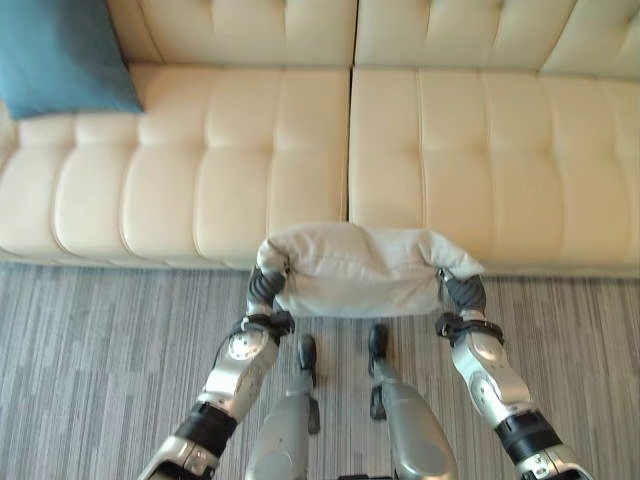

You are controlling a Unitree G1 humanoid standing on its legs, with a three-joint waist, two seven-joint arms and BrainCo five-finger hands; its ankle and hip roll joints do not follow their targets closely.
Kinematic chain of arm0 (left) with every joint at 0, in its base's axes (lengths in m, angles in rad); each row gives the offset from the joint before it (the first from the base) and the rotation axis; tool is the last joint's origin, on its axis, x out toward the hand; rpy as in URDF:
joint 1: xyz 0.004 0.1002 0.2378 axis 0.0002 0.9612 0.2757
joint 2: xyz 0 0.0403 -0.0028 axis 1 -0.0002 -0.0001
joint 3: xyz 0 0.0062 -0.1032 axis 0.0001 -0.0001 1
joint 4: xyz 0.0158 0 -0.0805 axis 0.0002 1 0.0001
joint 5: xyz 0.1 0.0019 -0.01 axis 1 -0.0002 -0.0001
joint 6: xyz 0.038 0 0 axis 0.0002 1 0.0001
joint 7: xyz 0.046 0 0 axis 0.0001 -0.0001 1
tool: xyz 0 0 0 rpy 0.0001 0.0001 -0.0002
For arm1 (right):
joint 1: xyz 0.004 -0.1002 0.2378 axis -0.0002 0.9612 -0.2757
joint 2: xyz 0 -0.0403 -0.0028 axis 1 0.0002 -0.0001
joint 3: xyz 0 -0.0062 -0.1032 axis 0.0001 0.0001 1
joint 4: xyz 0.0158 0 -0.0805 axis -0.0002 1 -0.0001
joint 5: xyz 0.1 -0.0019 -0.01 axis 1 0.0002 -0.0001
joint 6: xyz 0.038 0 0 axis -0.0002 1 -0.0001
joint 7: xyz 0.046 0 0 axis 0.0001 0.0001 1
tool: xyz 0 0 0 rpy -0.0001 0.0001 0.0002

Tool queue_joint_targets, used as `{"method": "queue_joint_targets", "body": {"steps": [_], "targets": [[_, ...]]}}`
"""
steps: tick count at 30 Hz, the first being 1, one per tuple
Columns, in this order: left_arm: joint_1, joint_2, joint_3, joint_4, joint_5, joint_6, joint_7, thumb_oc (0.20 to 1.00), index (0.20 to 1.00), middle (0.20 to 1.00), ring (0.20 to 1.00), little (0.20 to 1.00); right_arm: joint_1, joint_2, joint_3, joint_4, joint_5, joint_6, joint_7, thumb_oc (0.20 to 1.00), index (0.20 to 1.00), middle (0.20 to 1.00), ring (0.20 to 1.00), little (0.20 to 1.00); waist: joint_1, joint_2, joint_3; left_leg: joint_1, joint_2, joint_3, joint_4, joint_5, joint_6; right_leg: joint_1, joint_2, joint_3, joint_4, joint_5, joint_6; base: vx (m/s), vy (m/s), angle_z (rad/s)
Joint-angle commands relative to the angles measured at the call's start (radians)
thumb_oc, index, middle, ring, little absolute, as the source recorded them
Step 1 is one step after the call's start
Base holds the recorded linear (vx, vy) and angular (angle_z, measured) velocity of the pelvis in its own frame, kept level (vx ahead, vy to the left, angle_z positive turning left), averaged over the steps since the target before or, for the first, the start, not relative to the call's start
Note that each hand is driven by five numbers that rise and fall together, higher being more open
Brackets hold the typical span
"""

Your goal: Pick up all the scattered cushions and arrange them neatly on the sofa.

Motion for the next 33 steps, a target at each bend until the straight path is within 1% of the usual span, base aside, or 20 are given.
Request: {"method": "queue_joint_targets", "body": {"steps": [1, 6, 8, 10, 12, 15, 18, 23, 26, 27, 28, 29, 30, 31, 32, 33], "targets": [[0.044, -0.021, 0.001, -0.105, 0.046, -0.015, -0.128, 0.200, 0.200, 0.200, 0.200, 0.200, 0.042, 0.012, -0.020, -0.132, -0.059, -0.017, 0.121, 0.200, 0.200, 0.200, 0.200, 0.200, 0.021, 0.014, -0.150, 0.045, -0.014, 0.029, -0.006, -0.085, -0.029, 0.062, 0.025, -0.021, 0.000, -0.157, 0.086, 0.10, -0.005, 0.01], [0.181, 0.015, 0.064, -0.158, 0.083, 0.012, -0.177, 0.200, 0.200, 0.200, 0.200, 0.200, 0.152, -0.013, -0.063, -0.188, -0.102, 0.007, 0.170, 0.200, 0.200, 0.200, 0.200, 0.200, 0.036, 0.011, -0.213, 0.130, -0.007, 0.042, -0.006, -0.112, -0.022, 0.144, 0.032, -0.016, -0.004, -0.182, 0.087, 0.08, 0.002, -0.06], [0.225, 0.024, 0.094, -0.191, 0.101, 0.019, -0.185, 0.200, 0.200, 0.200, 0.200, 0.200, 0.191, -0.028, -0.084, -0.227, -0.141, 0.020, 0.175, 0.200, 0.200, 0.200, 0.200, 0.200, 0.037, 0.010, -0.231, 0.154, -0.006, 0.044, -0.006, -0.122, -0.020, 0.170, 0.035, -0.013, -0.004, -0.192, 0.085, 0.05, -0.012, -0.07], [0.239, 0.032, 0.105, -0.212, 0.112, 0.021, -0.185, 0.200, 0.200, 0.200, 0.200, 0.200, 0.211, -0.028, -0.094, -0.243, -0.141, 0.025, 0.180, 0.200, 0.200, 0.200, 0.200, 0.200, 0.038, 0.010, -0.239, 0.165, -0.005, 0.045, -0.006, -0.125, -0.018, 0.182, 0.036, -0.013, -0.004, -0.197, 0.084, 0.04, -0.007, -0.09], [0.290, 0.048, 0.143, -0.278, 0.146, 0.020, -0.192, 0.200, 0.200, 0.200, 0.200, 0.200, 0.267, -0.041, -0.117, -0.308, -0.154, 0.034, 0.200, 0.200, 0.200, 0.200, 0.200, 0.200, 0.039, 0.009, -0.253, 0.196, -0.005, 0.049, -0.006, -0.138, -0.011, 0.211, 0.039, -0.013, -0.004, -0.208, 0.083, 0.04, -0.001, -0.06], [0.337, 0.052, 0.175, -0.337, 0.159, 0.020, -0.197, 0.200, 0.200, 0.200, 0.200, 0.200, 0.309, -0.054, -0.133, -0.382, -0.171, 0.039, 0.221, 0.200, 0.200, 0.200, 0.200, 0.200, 0.044, 0.007, -0.262, 0.218, -0.005, 0.046, -0.006, -0.149, -0.002, 0.229, 0.041, -0.008, -0.004, -0.219, 0.083, 0.03, 0.001, -0.05], [0.354, 0.048, 0.180, -0.358, 0.157, 0.021, -0.197, 0.200, 0.200, 0.200, 0.200, 0.200, 0.320, -0.059, -0.132, -0.411, -0.172, 0.040, 0.229, 0.200, 0.200, 0.200, 0.200, 0.200, 0.048, 0.007, -0.265, 0.226, -0.009, 0.045, -0.006, -0.154, 0.005, 0.238, 0.040, -0.006, -0.004, -0.222, 0.085, 0.01, 0.031, -0.04], [0.334, 0.042, 0.158, -0.336, 0.157, 0.024, -0.164, 0.200, 0.200, 0.200, 0.200, 0.200, 0.290, -0.052, -0.118, -0.410, -0.180, 0.039, 0.205, 0.200, 0.200, 0.200, 0.200, 0.200, 0.055, 0.006, -0.248, 0.224, -0.020, 0.034, -0.006, -0.156, 0.025, 0.238, 0.027, -0.012, 0.007, -0.217, 0.093, 0.00, 0.091, -0.05], [0.315, 0.049, 0.149, -0.325, 0.157, 0.028, -0.152, 0.200, 0.200, 0.200, 0.200, 0.200, 0.279, -0.048, -0.118, -0.409, -0.193, 0.040, 0.187, 0.200, 0.200, 0.200, 0.200, 0.200, 0.059, 0.008, -0.220, 0.209, -0.028, 0.015, -0.006, -0.149, 0.040, 0.199, 0.013, -0.019, 0.093, -0.247, 0.095, -0.04, 0.160, 0.10], [0.304, 0.053, 0.150, -0.325, 0.156, 0.028, -0.141, 0.200, 0.200, 0.200, 0.200, 0.200, 0.281, -0.045, -0.129, -0.416, -0.209, 0.041, 0.172, 0.200, 0.200, 0.200, 0.200, 0.200, 0.056, 0.008, -0.191, 0.186, -0.040, -0.004, 0.021, -0.158, 0.056, 0.146, -0.004, -0.023, 0.196, -0.274, 0.095, -0.04, 0.236, 0.18], [0.300, 0.054, 0.152, -0.328, 0.161, 0.027, -0.134, 0.200, 0.200, 0.200, 0.200, 0.200, 0.286, -0.039, -0.134, -0.417, -0.212, 0.039, 0.171, 0.200, 0.200, 0.200, 0.200, 0.200, 0.054, 0.007, -0.180, 0.177, -0.049, -0.012, 0.034, -0.165, 0.067, 0.110, -0.017, -0.024, 0.267, -0.281, 0.099, -0.03, 0.245, 0.15], [0.298, 0.055, 0.157, -0.328, 0.167, 0.027, -0.129, 0.200, 0.200, 0.200, 0.200, 0.200, 0.289, -0.035, -0.137, -0.414, -0.217, 0.037, 0.167, 0.200, 0.200, 0.200, 0.200, 0.200, 0.052, 0.010, -0.170, 0.179, -0.053, -0.016, 0.037, -0.170, 0.076, 0.084, -0.026, -0.024, 0.326, -0.273, 0.099, 0.01, 0.196, 0.23], [0.294, 0.056, 0.162, -0.331, 0.172, 0.024, -0.124, 0.200, 0.200, 0.200, 0.200, 0.200, 0.288, -0.032, -0.139, -0.411, -0.225, 0.036, 0.164, 0.200, 0.200, 0.200, 0.200, 0.200, 0.050, 0.010, -0.157, 0.181, -0.058, -0.015, 0.040, -0.175, 0.086, 0.047, -0.041, -0.025, 0.404, -0.250, 0.099, 0.01, 0.128, 0.25], [0.293, 0.056, 0.162, -0.331, 0.172, 0.024, -0.124, 0.200, 0.200, 0.200, 0.200, 0.200, 0.287, -0.032, -0.139, -0.411, -0.225, 0.036, 0.164, 0.200, 0.200, 0.200, 0.200, 0.200, 0.050, 0.008, -0.157, 0.179, -0.061, -0.014, 0.041, -0.175, 0.086, 0.040, -0.044, -0.022, 0.413, -0.253, 0.100, 0.01, 0.163, 0.34], [0.289, 0.059, 0.170, -0.334, 0.176, 0.020, -0.118, 0.200, 0.200, 0.200, 0.200, 0.200, 0.283, -0.028, -0.134, -0.404, -0.233, 0.033, 0.160, 0.200, 0.200, 0.200, 0.200, 0.200, 0.048, 0.009, -0.140, 0.188, -0.067, -0.007, 0.035, -0.180, 0.098, -0.011, -0.057, -0.017, 0.515, -0.217, 0.099, 0.04, 0.125, 0.19], [0.283, 0.055, 0.172, -0.333, 0.183, 0.019, -0.113, 0.200, 0.200, 0.200, 0.200, 0.200, 0.279, -0.023, -0.131, -0.395, -0.237, 0.034, 0.156, 0.200, 0.200, 0.200, 0.200, 0.200, 0.049, 0.008, -0.134, 0.193, -0.069, -0.007, 0.034, -0.184, 0.099, -0.042, -0.050, -0.006, 0.556, -0.222, 0.095, 0.07, 0.121, 0.16]]}}
